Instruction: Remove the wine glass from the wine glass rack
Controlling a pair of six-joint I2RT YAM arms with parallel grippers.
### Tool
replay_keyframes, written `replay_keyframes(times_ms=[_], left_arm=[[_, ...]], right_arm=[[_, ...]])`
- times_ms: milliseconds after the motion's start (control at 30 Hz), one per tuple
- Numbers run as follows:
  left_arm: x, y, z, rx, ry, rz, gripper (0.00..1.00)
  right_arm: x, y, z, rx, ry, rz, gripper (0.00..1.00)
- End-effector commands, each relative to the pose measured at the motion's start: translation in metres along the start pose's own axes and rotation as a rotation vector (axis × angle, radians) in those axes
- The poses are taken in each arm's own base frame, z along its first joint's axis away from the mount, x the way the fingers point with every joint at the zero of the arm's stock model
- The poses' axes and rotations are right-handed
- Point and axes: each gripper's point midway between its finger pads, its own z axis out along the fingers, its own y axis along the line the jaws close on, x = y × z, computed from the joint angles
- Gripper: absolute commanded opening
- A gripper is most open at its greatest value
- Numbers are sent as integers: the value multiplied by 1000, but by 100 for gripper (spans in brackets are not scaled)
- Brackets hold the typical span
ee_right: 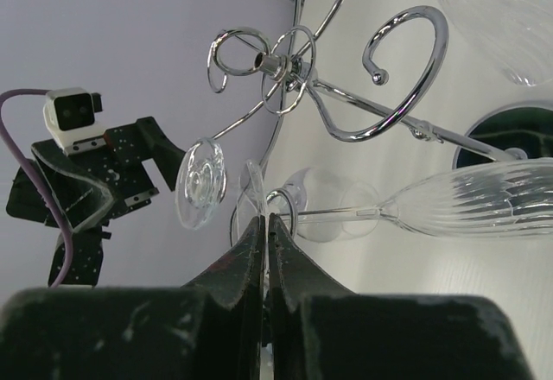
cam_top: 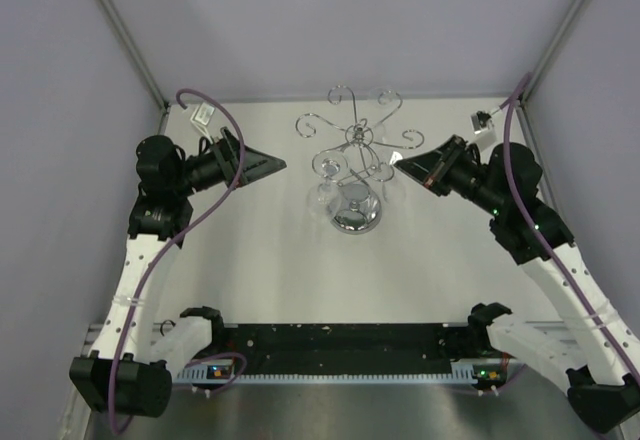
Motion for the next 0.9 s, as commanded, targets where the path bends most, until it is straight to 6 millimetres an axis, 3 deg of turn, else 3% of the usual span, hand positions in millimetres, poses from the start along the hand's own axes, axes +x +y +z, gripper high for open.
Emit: replay_keyframes(times_ms=[0, 367, 867], left_arm=[[0, -7, -1, 32, 2, 58, 98], [-1, -9, -1, 32, -4, 60, 98], [0, -10, -2, 30, -3, 57, 98]], right_arm=[[-10, 13, -10, -42, -47, -4, 0], [2, 30, -21, -122, -3, 27, 0], [7, 39, 0, -124, 21, 86, 0]])
